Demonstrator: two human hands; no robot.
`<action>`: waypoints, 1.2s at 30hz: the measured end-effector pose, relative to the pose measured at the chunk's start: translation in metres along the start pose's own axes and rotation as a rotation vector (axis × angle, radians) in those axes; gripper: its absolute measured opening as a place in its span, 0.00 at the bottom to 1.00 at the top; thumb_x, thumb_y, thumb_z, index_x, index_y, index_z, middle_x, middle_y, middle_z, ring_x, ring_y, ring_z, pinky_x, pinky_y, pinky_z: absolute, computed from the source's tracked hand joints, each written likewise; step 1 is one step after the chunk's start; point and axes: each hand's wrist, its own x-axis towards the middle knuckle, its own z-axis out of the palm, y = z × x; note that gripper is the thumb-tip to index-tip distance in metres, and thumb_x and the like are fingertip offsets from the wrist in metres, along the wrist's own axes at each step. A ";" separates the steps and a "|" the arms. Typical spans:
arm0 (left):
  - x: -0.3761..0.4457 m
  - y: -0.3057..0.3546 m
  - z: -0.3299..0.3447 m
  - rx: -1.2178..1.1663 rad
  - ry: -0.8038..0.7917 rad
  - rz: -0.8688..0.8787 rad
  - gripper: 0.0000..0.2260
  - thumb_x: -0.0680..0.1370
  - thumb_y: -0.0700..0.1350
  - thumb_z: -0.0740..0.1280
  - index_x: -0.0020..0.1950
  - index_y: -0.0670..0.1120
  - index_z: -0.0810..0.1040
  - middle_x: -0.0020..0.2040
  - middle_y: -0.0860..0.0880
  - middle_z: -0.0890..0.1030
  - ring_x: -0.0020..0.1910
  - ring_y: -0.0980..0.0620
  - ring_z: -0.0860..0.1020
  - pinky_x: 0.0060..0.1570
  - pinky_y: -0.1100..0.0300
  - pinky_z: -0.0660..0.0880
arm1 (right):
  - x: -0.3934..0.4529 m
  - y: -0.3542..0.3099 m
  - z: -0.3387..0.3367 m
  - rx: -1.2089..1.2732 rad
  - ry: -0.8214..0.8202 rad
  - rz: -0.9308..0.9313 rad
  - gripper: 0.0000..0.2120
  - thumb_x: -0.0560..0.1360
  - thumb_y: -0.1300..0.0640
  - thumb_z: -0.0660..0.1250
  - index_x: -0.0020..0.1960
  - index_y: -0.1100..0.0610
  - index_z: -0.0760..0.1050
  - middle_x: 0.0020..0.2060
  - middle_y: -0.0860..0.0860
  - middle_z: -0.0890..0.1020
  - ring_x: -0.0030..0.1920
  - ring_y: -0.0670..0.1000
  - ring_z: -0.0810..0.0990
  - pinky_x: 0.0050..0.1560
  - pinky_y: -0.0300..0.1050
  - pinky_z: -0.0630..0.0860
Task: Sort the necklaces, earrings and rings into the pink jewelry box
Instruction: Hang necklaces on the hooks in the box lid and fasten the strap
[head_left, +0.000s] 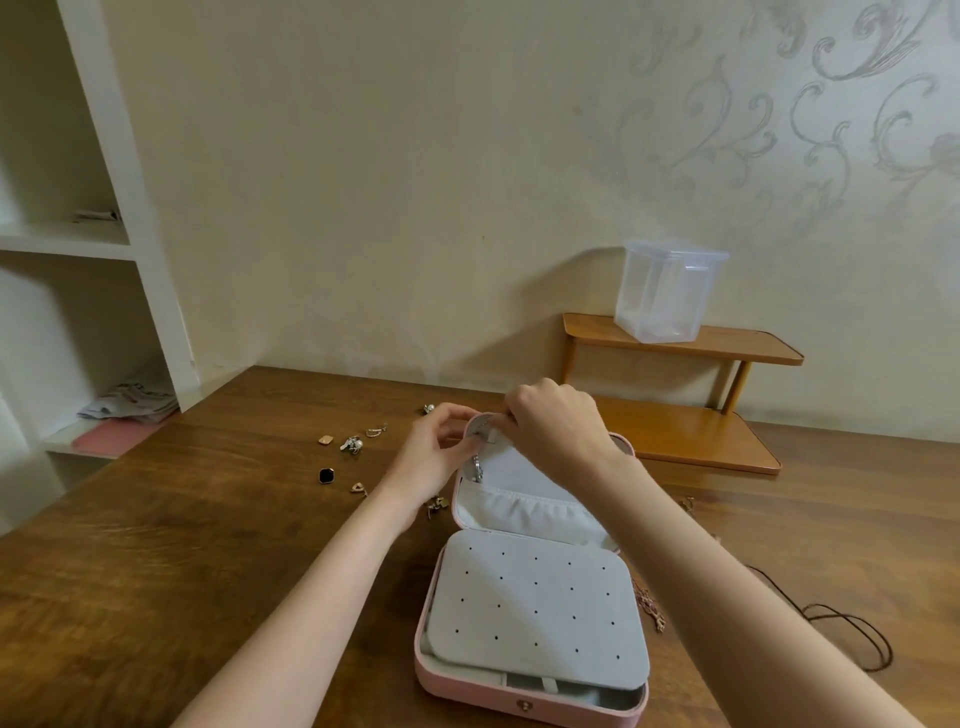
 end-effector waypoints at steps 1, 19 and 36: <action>0.000 0.000 0.001 0.000 0.005 0.005 0.08 0.76 0.40 0.66 0.54 0.47 0.76 0.49 0.54 0.79 0.49 0.62 0.75 0.40 0.69 0.69 | -0.002 -0.002 0.002 -0.007 0.015 0.037 0.10 0.79 0.56 0.59 0.46 0.61 0.75 0.43 0.57 0.80 0.43 0.59 0.77 0.37 0.47 0.70; -0.002 -0.008 0.000 0.175 -0.001 0.067 0.12 0.76 0.40 0.67 0.59 0.46 0.73 0.54 0.52 0.78 0.49 0.62 0.74 0.40 0.74 0.70 | -0.045 -0.024 0.029 -0.201 -0.112 -0.057 0.14 0.78 0.66 0.55 0.63 0.63 0.68 0.52 0.56 0.79 0.50 0.56 0.80 0.40 0.45 0.68; -0.017 -0.032 0.017 0.463 0.182 0.458 0.20 0.75 0.38 0.67 0.66 0.40 0.69 0.62 0.46 0.76 0.60 0.54 0.73 0.55 0.81 0.61 | -0.048 -0.033 0.013 -0.176 -0.049 -0.277 0.13 0.77 0.68 0.53 0.60 0.63 0.67 0.52 0.58 0.78 0.48 0.58 0.80 0.38 0.46 0.65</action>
